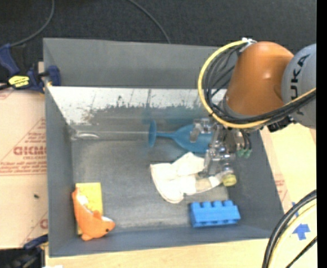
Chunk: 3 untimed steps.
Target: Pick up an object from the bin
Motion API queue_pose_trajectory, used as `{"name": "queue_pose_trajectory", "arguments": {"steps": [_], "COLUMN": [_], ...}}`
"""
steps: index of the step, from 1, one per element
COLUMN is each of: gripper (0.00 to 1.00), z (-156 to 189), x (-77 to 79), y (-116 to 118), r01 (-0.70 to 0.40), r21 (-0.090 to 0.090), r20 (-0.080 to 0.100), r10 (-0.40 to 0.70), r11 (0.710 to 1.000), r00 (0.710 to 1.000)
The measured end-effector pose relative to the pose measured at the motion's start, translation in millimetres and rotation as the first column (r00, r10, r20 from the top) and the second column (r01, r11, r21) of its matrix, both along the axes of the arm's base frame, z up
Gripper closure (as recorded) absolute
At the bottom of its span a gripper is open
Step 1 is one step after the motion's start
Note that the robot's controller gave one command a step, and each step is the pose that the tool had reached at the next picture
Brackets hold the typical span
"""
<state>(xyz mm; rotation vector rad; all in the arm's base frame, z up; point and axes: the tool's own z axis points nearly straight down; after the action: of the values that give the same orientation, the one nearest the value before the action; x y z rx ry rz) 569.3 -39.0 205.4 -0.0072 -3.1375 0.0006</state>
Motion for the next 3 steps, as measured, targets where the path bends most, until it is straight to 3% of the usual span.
{"name": "queue_pose_trajectory", "arguments": {"steps": [2,3], "gripper": [0.0,0.0], "z": [2,-36], "x": [3.1,-10.9], "y": [1,14], "r01": [-0.001,-0.119], "r21": [-0.002,-0.002], "r20": [0.011,0.004], "r10": [0.001,0.119], "r11": [1.0,0.993], "r00": [1.0,0.993]}}
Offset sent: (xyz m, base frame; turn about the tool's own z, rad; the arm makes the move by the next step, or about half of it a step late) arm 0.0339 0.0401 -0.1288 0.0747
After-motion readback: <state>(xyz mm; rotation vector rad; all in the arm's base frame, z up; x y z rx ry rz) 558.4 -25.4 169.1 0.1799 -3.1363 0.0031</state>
